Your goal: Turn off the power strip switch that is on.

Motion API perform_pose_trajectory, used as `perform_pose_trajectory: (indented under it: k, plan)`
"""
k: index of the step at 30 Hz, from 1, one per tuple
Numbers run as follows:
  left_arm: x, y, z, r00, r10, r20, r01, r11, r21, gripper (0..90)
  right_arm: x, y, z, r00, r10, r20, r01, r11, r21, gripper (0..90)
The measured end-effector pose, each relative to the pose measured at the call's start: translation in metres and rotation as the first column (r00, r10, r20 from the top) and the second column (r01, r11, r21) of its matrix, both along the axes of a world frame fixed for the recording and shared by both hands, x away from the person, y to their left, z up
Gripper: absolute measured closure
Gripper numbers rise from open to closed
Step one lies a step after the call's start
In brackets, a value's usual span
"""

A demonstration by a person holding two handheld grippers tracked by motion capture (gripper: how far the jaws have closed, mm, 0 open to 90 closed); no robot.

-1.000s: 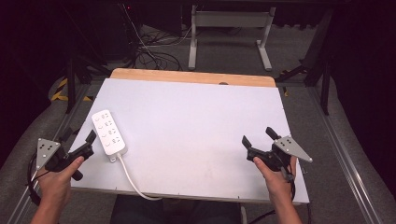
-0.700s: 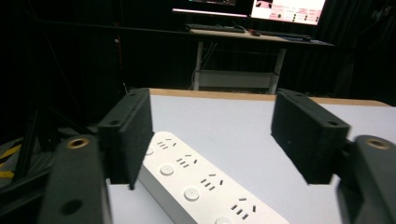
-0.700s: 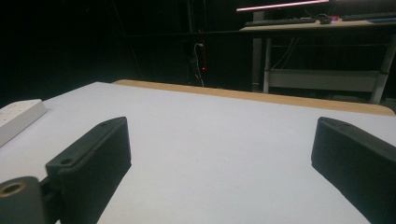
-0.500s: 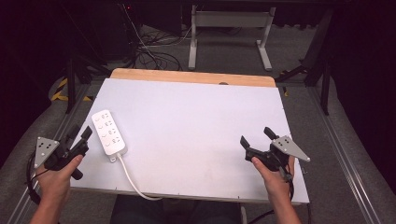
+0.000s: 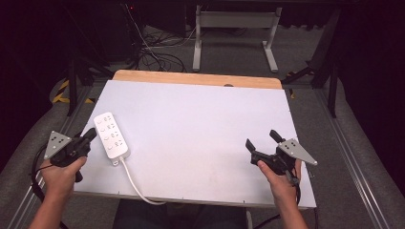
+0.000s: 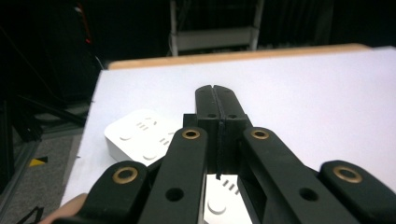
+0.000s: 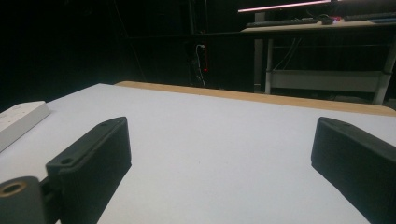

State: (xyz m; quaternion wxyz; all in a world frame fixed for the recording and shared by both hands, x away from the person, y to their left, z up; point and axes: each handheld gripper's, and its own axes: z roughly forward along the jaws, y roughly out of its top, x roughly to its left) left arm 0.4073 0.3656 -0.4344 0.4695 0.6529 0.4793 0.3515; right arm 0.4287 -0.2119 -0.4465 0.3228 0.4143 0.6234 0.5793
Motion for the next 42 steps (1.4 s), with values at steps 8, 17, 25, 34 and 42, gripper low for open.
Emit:
perform_pose_trajectory:
  k: [8,17,25,34,42]
  plan:
    - [0.020,-0.003,-0.009,0.9742,-0.081,-0.211,0.091,0.9951,0.038,90.0,-0.001,0.003,0.000,1.0000,0.004,0.001,-0.004,1.0000,-0.008,5.6]
    - [0.035,-0.018,-0.018,0.9277,-0.085,-0.363,0.143,0.9806,0.134,90.0,-0.004,0.003,-0.001,1.0000,0.006,-0.005,-0.006,0.9999,-0.015,5.9]
    - [0.039,-0.013,-0.023,0.9061,-0.040,-0.421,0.109,0.9838,0.142,90.0,-0.005,0.002,-0.001,1.0000,0.004,-0.005,-0.005,0.9998,-0.020,6.0]
    - [0.040,-0.014,-0.025,0.9036,-0.040,-0.427,0.117,0.9810,0.155,90.0,-0.005,0.003,-0.001,1.0000,0.006,-0.006,-0.006,0.9998,-0.020,6.0]
    - [0.039,-0.012,-0.027,0.9072,-0.026,-0.420,0.099,0.9834,0.152,90.0,-0.006,0.003,0.000,1.0000,0.004,-0.004,-0.004,0.9998,-0.021,6.0]
